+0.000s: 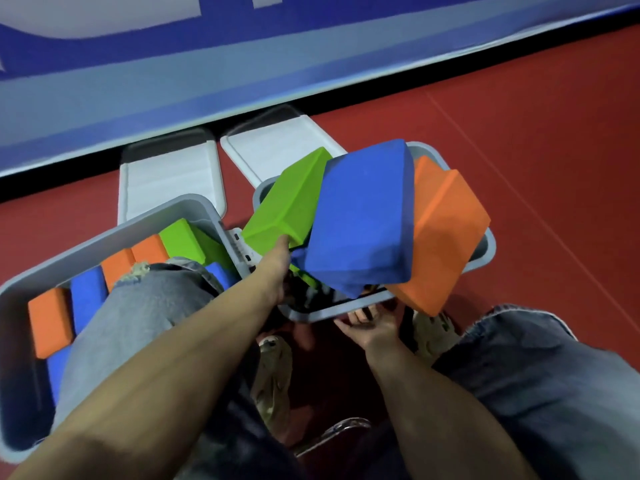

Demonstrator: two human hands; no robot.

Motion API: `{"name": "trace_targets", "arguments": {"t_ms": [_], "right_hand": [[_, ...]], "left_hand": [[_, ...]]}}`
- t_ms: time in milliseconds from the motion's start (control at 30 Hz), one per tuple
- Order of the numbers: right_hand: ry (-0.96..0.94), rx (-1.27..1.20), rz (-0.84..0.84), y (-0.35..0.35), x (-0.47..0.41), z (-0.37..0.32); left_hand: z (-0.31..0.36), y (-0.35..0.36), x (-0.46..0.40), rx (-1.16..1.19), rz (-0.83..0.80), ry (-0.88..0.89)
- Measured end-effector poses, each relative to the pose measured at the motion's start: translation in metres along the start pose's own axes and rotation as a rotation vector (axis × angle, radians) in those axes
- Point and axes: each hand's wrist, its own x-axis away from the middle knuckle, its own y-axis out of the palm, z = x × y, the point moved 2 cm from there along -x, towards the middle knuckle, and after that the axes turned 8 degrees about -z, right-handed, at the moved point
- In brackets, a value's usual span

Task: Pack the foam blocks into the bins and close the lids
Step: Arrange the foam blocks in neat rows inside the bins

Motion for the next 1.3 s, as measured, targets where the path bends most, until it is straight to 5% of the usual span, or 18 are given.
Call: {"name": "trace_targets", "arguments": {"t_ms": [100, 233, 367, 467, 600, 800, 967, 1133, 1300], "right_hand": [[-0.094, -0.228, 0.192, -0.020, 0.003, -0.032], [-0.312, -0.205, 0.155, -0.003, 0.034, -0.070], [-0.195, 0.145, -0.008, -0.001, 0.045, -0.080], [-0.253, 0.217, -0.016, -0.006, 0.049, -0.096], [-0.591, 0.181, 0.136, 0.013, 0.075, -0.126], [-1.087, 1.006, 0.419, 0.063, 0.128, -0.140], [-1.379, 1.411, 0.301, 0.092, 0.142, -0.116], [-1.282, 1.646, 0.214, 0.105, 0.126, -0.119], [-0.972, 1.697, 0.225, 0.098, 0.111, -0.138]], "left_hand": [[0.017, 0.010, 0.014, -0.335, 0.345, 0.320], [0.041, 0.051, 0.031, -0.518, 0.234, 0.623], [0.053, 0.063, 0.023, -0.655, 0.111, 0.502], [0.051, 0.052, 0.019, -0.324, -0.048, 0.273], [0.033, 0.039, 0.032, -0.231, -0.342, -0.056], [0.016, 0.028, 0.036, -0.194, -0.412, -0.085], [0.015, 0.026, 0.038, -0.152, -0.427, -0.060], [0.025, 0.036, 0.039, -0.094, -0.491, 0.037], [0.047, 0.046, 0.045, -0.160, -0.302, 0.337]]}}
